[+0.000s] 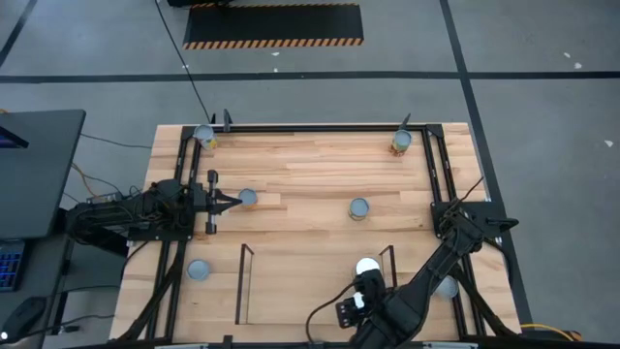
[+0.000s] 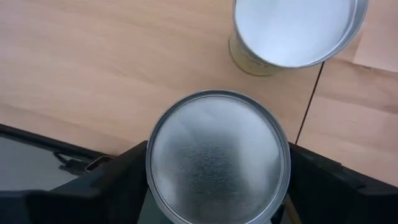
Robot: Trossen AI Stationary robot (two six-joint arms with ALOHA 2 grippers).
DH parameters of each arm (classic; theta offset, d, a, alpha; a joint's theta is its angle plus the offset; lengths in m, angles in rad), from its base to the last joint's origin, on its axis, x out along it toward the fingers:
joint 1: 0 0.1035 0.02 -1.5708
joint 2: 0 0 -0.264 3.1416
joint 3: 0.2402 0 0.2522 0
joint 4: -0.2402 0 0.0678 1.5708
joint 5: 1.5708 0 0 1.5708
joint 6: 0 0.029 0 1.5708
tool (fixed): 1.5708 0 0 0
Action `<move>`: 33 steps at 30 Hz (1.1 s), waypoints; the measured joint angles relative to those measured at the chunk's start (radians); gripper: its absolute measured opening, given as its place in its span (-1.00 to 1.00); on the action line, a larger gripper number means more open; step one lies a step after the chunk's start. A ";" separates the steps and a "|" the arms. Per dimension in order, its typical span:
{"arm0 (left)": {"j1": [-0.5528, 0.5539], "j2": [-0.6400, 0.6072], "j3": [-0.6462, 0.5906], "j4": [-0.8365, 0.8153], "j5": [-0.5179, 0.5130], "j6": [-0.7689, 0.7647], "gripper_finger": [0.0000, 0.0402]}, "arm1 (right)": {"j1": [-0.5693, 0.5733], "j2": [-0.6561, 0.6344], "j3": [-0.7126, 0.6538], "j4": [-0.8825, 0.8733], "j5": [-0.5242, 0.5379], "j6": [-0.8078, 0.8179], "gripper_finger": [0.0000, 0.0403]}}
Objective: Pick and place cans onto a shelf
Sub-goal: Put the canned peas on the shelf
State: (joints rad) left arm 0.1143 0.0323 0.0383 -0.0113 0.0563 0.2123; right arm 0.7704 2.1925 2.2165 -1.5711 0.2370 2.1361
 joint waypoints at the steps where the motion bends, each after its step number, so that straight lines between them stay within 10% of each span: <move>1: 0.000 0.000 0.000 0.000 0.000 0.000 -0.94 | 0.000 0.000 -0.006 0.000 0.001 0.000 0.63; 33: 0.000 0.000 0.000 0.000 0.000 0.000 -0.94 | -0.041 -0.002 -0.025 0.000 -0.120 -0.126 0.77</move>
State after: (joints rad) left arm 0.1146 0.0325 0.0383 -0.0116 0.0563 0.2122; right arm 0.7291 2.1910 2.1911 -1.5716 0.1168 2.0099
